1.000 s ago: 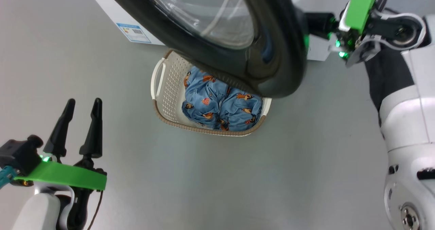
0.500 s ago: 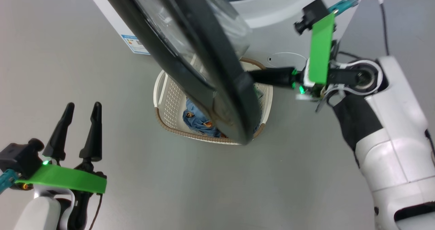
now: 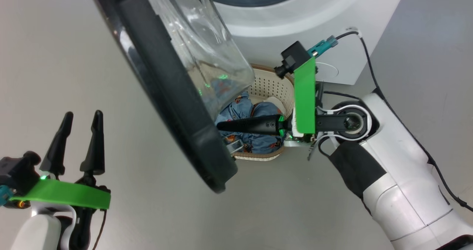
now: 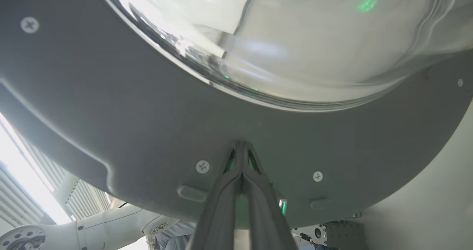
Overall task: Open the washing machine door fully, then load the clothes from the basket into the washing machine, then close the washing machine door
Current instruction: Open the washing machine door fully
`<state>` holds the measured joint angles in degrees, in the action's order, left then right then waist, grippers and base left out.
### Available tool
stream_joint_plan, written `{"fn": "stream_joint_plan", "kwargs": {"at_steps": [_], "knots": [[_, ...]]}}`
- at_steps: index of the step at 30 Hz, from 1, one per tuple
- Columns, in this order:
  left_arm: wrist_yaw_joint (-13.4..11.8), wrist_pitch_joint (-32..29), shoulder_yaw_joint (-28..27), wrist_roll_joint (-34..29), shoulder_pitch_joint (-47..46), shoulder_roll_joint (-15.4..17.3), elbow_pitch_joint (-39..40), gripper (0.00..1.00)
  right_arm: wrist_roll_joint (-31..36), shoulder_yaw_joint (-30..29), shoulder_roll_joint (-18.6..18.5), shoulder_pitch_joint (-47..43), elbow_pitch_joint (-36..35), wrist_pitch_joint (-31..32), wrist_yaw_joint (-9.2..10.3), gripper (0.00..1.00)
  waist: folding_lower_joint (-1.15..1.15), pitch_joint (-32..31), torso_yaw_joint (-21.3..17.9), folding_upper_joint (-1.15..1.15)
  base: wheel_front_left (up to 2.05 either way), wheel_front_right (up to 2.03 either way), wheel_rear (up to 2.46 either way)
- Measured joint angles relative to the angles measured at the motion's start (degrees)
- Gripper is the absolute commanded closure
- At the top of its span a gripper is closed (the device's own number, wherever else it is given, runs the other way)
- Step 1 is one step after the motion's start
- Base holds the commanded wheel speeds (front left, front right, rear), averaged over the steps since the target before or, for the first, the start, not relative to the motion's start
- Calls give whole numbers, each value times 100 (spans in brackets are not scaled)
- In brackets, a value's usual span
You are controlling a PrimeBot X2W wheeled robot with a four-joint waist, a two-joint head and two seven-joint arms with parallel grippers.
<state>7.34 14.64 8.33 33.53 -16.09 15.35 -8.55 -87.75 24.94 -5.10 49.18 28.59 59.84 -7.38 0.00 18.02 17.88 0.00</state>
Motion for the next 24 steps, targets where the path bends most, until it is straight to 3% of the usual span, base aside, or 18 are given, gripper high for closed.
{"fn": "stream_joint_plan", "kwargs": {"at_steps": [11,24], "knots": [[0,0,-56,-5,2,0,-10,0,-1002,1203,-8,1,-147,-660,0,100,0,-40,-42,0,0,0,0],[0,0,-130,-51,48,0,-42,0,-1636,1889,-7,10,-140,-1295,0,100,0,-184,-94,0,0,0,0]]}}
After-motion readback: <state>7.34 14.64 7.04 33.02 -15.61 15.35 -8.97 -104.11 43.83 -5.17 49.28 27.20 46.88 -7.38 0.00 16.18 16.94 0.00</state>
